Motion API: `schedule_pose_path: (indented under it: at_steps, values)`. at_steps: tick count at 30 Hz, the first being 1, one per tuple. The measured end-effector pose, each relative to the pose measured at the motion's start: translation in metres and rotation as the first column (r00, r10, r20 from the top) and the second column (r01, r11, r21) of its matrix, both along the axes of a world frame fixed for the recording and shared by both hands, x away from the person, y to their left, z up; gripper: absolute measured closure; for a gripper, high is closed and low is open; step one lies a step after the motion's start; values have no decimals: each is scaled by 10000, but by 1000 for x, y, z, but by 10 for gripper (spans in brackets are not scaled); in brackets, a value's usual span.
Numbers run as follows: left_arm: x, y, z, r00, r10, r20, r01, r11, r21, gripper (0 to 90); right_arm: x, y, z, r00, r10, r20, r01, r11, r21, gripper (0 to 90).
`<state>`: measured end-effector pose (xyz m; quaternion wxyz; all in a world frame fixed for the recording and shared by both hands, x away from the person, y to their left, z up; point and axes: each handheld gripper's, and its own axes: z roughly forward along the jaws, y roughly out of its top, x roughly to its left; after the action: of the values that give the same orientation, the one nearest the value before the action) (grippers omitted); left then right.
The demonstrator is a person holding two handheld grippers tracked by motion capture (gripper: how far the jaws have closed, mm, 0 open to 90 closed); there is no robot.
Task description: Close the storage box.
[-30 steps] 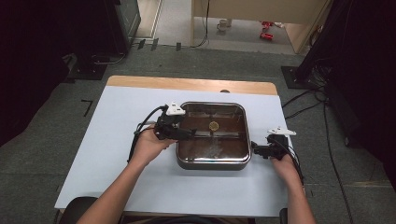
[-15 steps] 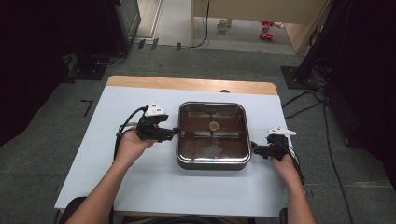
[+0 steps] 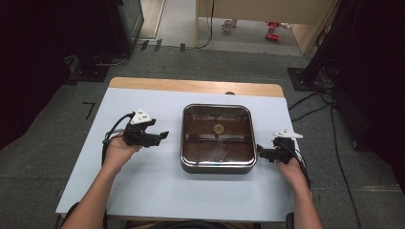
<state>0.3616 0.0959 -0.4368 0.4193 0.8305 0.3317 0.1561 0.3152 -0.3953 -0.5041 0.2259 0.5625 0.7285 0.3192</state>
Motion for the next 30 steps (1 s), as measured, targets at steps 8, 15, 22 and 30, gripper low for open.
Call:
schedule_pose_path:
  at_steps: [8, 15, 22, 30]
  values:
    - [8, 13, -24, 9999, 62, -96, -59, 9995, 312, 272, 0, 0, 0, 10000, 2, -3, -2, 10000, 1, 86]
    - [19, 22, -38, 9982, 456, -401, -442, 9984, 351, 270, 0, 0, 0, 10000, 1, -3, -1, 10000, 4, 86]
    - [27, 25, -49, 9944, 868, -609, -841, 9954, 462, 270, 0, 0, 0, 10000, 8, 1, -8, 10000, 0, 86]
    - [32, 23, -59, 9932, 924, -713, -875, 9937, 699, 271, 0, 0, 0, 10000, 9, -1, -9, 10000, 6, 86]
